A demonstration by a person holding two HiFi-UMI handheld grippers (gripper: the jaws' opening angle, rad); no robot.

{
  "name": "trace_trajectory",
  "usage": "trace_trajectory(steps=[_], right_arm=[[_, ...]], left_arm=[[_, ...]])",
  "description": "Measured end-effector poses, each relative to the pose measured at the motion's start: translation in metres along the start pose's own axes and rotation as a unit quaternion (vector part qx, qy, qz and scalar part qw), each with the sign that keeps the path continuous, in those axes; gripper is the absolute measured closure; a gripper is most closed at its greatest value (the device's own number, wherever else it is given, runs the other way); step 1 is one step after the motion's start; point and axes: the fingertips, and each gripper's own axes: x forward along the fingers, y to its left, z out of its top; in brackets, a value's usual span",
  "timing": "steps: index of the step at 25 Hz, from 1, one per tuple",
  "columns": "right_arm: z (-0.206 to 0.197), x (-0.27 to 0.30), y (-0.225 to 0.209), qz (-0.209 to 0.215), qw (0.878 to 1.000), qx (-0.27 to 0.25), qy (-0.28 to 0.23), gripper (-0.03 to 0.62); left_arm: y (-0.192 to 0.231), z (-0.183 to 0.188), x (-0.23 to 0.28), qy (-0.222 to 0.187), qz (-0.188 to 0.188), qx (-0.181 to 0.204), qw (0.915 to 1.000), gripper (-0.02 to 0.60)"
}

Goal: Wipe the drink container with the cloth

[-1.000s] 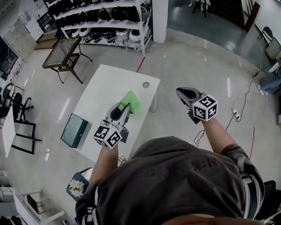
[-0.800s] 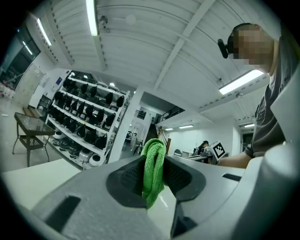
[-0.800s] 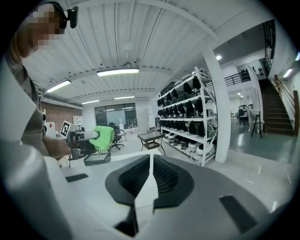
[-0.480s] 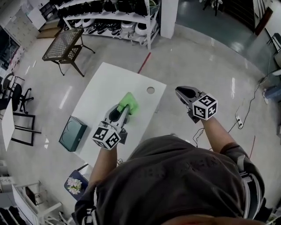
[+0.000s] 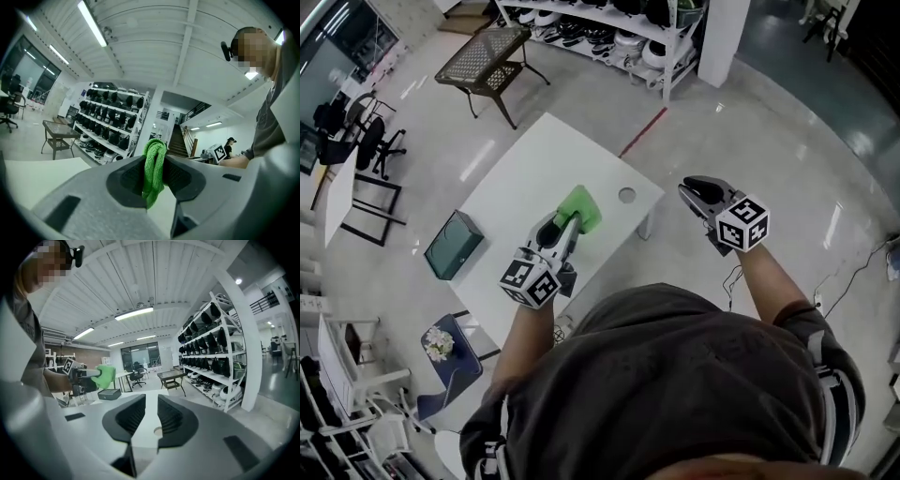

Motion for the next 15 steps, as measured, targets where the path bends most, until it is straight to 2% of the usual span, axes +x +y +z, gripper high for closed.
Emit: trace_trajectory(steps=[4, 10, 15], right_arm=[[-0.004, 0.023, 0.007, 0.014, 1.0, -0.004, 0.001, 0.511], [-0.01, 0.062, 0.047, 0.038, 0.999, -0.022, 0.018, 0.486], [-0.014, 0.09, 0.074, 0.064, 0.997, -0.034, 0.041, 0.479]], left_arm=[[0.01, -0.004, -0.01, 0.005, 0.005, 0.006, 1.0, 0.485], [0.037, -0.001, -0.04, 0.006, 0.004, 0.01, 0.9999, 0.485], [0.061, 0.005, -0.068, 0.001, 0.026, 0.001, 0.9997, 0.485]])
